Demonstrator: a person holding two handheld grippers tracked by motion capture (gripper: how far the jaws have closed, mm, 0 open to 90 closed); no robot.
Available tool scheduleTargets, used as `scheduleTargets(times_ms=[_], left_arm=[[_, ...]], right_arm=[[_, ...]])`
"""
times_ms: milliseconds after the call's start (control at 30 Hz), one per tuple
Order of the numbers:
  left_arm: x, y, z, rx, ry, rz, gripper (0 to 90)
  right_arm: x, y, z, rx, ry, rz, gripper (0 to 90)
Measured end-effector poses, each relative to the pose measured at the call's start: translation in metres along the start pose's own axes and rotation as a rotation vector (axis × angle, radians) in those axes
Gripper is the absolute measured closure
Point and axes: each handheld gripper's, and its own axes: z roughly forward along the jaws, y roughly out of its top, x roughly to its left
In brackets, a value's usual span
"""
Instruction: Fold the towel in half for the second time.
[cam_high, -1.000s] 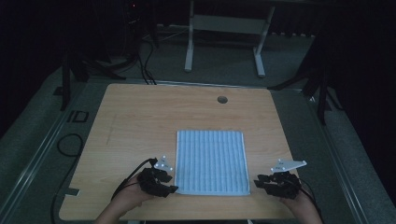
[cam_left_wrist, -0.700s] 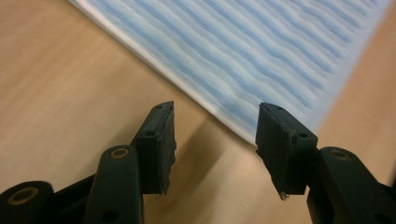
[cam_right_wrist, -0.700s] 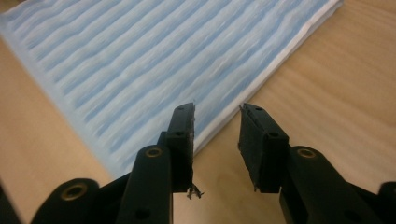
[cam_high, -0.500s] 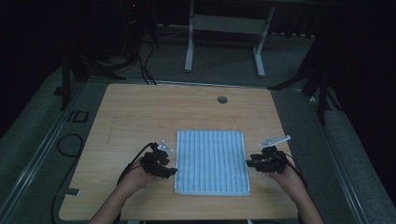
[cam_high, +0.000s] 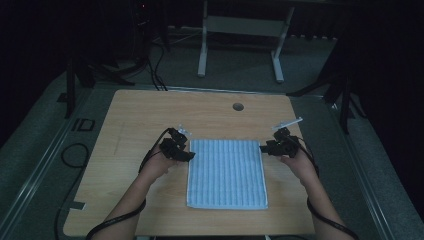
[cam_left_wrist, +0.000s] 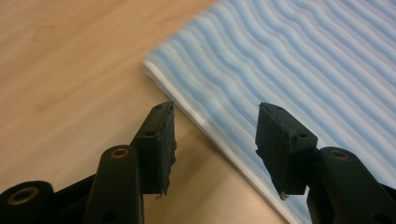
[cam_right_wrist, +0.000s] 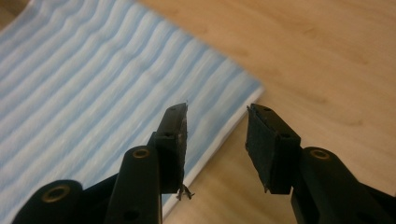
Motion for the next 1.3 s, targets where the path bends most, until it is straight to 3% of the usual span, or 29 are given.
scheduleTargets(times_ms=[133, 167, 333, 367, 433, 500, 633, 700, 833, 867, 933, 967, 1033, 1100, 1200, 1300], left_arm=[[0.010, 0.009, 0.009, -0.037, 0.015, -0.049, 47.4], [0.012, 0.011, 0.013, -0.052, -0.002, -0.073, 47.4], [0.011, 0.019, 0.028, -0.023, 0.018, -0.056, 43.2], [0.011, 0.021, 0.030, -0.018, 0.015, -0.055, 43.2], [0.012, 0.025, 0.034, -0.018, 0.022, -0.068, 43.2], [0.015, 0.028, 0.036, -0.024, 0.001, -0.088, 41.8], [0.021, 0.031, 0.042, -0.018, 0.024, -0.081, 42.7], [0.022, 0.032, 0.046, 0.003, 0.048, -0.071, 45.4], [0.027, 0.029, 0.055, 0.012, 0.030, -0.106, 50.0], [0.027, 0.028, 0.057, 0.015, 0.033, -0.105, 54.3], [0.025, 0.027, 0.059, 0.012, 0.034, -0.095, 59.2], [0.024, 0.026, 0.060, 0.008, 0.022, -0.095, 68.3], [0.022, 0.026, 0.060, 0.010, 0.019, -0.091, 71.3], [0.023, 0.027, 0.057, -0.005, 0.030, -0.109, 82.5], [0.023, 0.027, 0.050, -0.035, 0.035, -0.131, 84.3], [0.018, 0.029, 0.039, -0.042, 0.033, -0.095, 85.3]], right_arm=[[-0.009, 0.011, 0.010, 0.016, -0.025, 0.025, 55.2], [-0.011, 0.012, 0.012, 0.019, -0.027, 0.032, 54.5], [-0.017, 0.017, 0.039, 0.071, -0.046, 0.074, 52.0], [-0.019, 0.019, 0.047, 0.094, -0.067, 0.090, 51.5], [-0.020, 0.019, 0.051, 0.095, -0.072, 0.096, 51.5], [-0.023, 0.021, 0.061, 0.119, -0.106, 0.117, 52.7], [-0.026, 0.023, 0.066, 0.130, -0.099, 0.135, 54.1], [-0.028, 0.025, 0.070, 0.131, -0.066, 0.171, 55.5], [-0.025, 0.025, 0.077, 0.161, -0.092, 0.148, 58.7], [-0.025, 0.025, 0.081, 0.187, -0.083, 0.155, 61.3], [-0.024, 0.025, 0.083, 0.184, -0.077, 0.150, 66.6], [-0.021, 0.026, 0.084, 0.185, -0.076, 0.136, 74.2], [-0.020, 0.027, 0.084, 0.185, -0.069, 0.130, 77.9], [-0.014, 0.029, 0.084, 0.191, -0.092, 0.087, 83.6], [-0.011, 0.030, 0.083, 0.188, -0.106, 0.058, 84.5], [-0.008, 0.031, 0.077, 0.170, -0.100, 0.040, 84.8]])
